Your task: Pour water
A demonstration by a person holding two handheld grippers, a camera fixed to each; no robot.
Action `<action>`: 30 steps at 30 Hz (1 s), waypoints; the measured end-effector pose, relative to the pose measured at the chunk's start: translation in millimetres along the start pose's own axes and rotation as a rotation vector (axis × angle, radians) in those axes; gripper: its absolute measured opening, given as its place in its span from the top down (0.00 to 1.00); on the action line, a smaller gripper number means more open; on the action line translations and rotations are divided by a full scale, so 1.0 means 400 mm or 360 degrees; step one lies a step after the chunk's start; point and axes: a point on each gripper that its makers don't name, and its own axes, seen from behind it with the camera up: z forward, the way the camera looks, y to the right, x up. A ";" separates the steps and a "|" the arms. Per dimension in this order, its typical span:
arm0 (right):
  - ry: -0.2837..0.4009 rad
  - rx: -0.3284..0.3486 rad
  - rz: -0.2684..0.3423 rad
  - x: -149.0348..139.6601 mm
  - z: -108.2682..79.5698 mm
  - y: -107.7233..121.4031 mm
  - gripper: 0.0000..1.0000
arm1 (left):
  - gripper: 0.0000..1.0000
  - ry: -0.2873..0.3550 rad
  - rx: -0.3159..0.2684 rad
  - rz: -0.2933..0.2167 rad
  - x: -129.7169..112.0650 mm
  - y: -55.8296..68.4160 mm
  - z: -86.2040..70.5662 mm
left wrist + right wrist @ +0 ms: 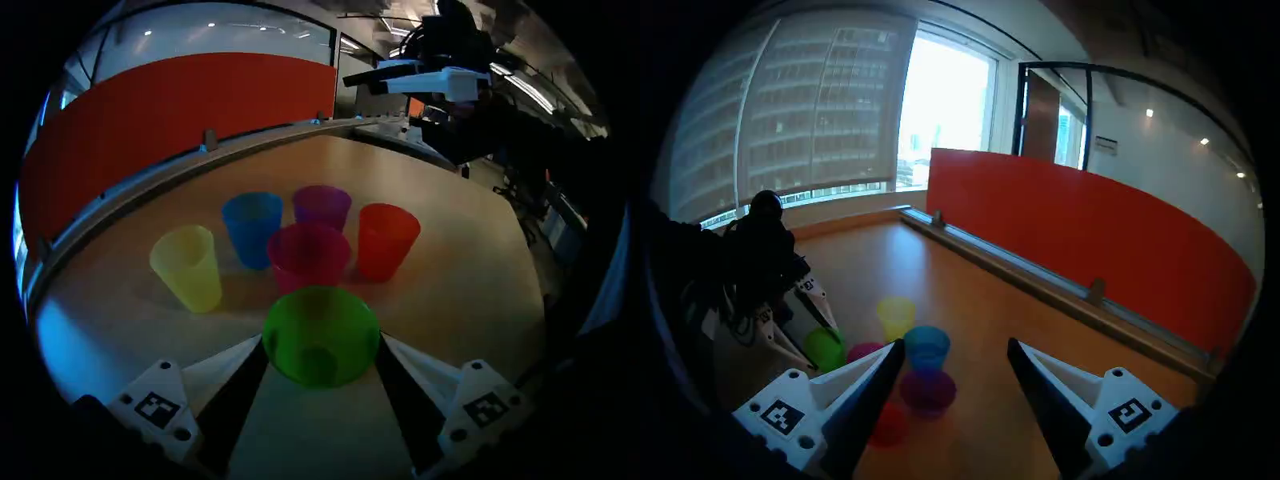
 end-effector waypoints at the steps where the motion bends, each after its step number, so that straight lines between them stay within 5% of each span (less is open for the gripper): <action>1: -0.0001 0.0001 -0.0001 0.000 0.002 0.000 0.01 | 0.13 0.0011 0.0000 -0.0009 0.005 -0.002 -0.005; 30: -0.0091 0.0117 -0.0026 0.005 0.129 -0.007 0.00 | 0.13 0.0299 0.0109 -0.0032 0.156 -0.030 -0.143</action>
